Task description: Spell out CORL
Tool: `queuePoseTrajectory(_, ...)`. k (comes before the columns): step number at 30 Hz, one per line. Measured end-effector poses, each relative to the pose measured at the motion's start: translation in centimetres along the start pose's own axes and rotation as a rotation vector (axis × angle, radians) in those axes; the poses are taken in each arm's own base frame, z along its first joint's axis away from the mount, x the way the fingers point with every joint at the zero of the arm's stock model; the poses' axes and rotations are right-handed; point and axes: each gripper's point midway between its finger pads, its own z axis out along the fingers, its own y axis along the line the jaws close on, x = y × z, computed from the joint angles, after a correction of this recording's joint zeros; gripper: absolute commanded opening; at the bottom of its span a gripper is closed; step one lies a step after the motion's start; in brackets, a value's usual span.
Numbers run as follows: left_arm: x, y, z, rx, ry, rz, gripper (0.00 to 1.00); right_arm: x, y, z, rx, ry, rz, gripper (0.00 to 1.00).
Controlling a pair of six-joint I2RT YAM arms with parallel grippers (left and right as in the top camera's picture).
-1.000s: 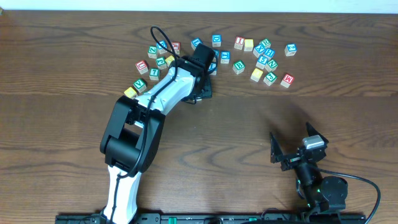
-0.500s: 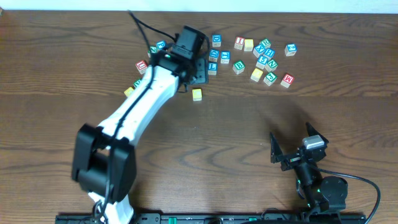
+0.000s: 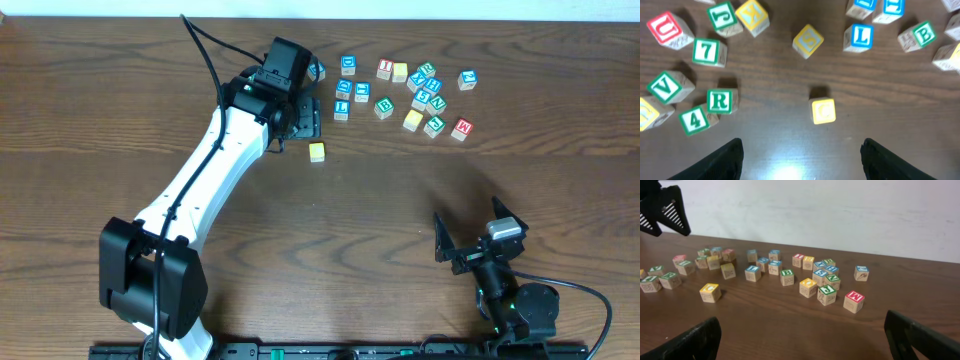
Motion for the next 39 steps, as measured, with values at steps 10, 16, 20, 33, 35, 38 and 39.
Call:
queuePoseTrajectory(10,0.7,0.3,0.0,-0.013,0.03,0.003,0.75,0.0,0.0,0.0,0.0,0.0,0.0,0.99)
queuePoseTrajectory(16,0.8,0.3,0.0,-0.013,0.031,0.01,0.75,0.0,0.0,0.0,0.0,0.0,0.0,0.99)
queuePoseTrajectory(20,0.7,0.3,0.0,-0.013,0.03,0.016,0.75,0.0,0.0,0.0,0.0,0.0,0.0,0.99)
queuePoseTrajectory(33,0.7,0.3,0.0,-0.012,0.029,0.029,0.75,-3.0,-0.1,-0.2,0.009,-0.126,-0.027,0.99)
queuePoseTrajectory(35,0.7,0.3,0.0,-0.011,0.028,0.034,0.75,-3.7,-0.1,-0.3,0.01,-0.151,-0.036,0.99)
queuePoseTrajectory(38,0.6,0.3,0.0,-0.01,0.025,0.037,0.75,-4.3,-0.1,-0.3,0.01,-0.149,-0.046,0.99)
queuePoseTrajectory(39,0.6,0.2,0.0,-0.009,0.024,0.039,0.75,-4.6,-0.1,-0.3,0.01,-0.141,-0.046,0.99)
